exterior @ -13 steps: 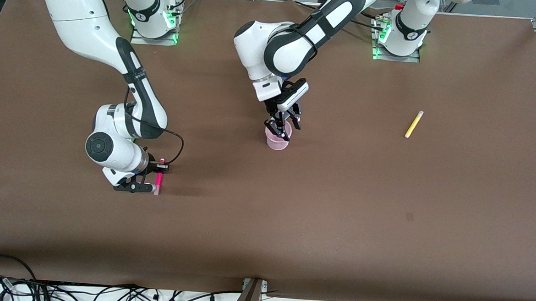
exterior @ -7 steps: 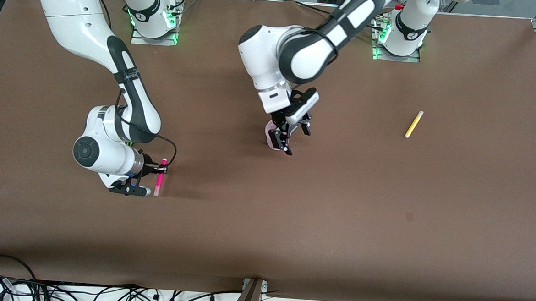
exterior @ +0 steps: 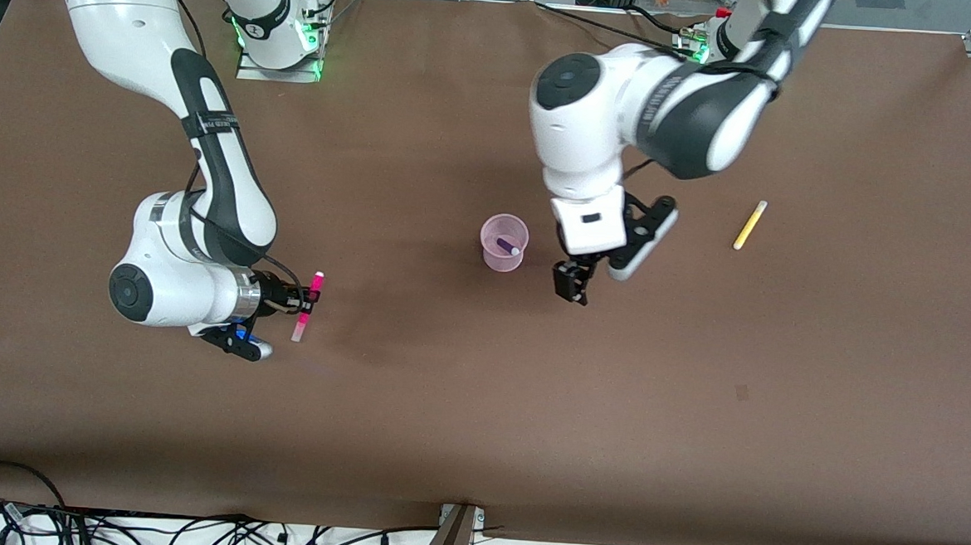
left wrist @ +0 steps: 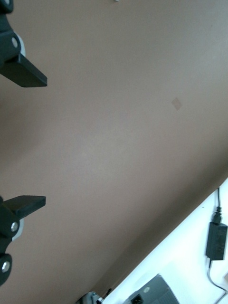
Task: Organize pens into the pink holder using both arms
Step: 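Open the left gripper and withdraw while the right gripper lifts the pink marker, then carry the pink marker to the holder while the left gripper moves toward the yellow marker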
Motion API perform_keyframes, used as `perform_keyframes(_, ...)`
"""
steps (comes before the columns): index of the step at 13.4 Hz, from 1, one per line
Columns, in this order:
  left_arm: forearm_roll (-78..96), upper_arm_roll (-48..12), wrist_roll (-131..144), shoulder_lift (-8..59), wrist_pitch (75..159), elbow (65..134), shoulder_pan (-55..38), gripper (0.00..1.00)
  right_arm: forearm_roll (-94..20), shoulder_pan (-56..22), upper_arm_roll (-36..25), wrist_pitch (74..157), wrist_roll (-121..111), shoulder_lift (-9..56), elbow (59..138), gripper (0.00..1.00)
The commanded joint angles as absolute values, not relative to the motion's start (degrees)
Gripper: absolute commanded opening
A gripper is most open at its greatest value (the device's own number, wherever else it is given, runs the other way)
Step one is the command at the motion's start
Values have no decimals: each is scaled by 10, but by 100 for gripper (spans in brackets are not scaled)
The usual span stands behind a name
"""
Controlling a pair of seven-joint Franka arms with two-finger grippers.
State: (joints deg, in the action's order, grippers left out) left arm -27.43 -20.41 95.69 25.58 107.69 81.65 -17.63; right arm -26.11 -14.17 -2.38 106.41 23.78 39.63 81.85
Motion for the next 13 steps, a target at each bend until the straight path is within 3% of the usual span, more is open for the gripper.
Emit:
perform_keyframes(1, -187, -211, 812, 210, 1068, 823, -117, 100, -325, -165, -17, 1015, 341, 409, 765, 0)
perform_keyframes(6, -83, -210, 539, 174, 1028, 832, -16, 100, -396, -196, 57, 1029, 523, 405, 739, 0)
perform_keyframes(9, -46, -210, 334, 163, 970, 832, 35, 100, -425, -235, 82, 1079, 658, 400, 743, 0)
perform_keyframes(13, -35, -210, 79, 130, 921, 875, 93, 100, -488, -250, 127, 1082, 669, 399, 766, 0)
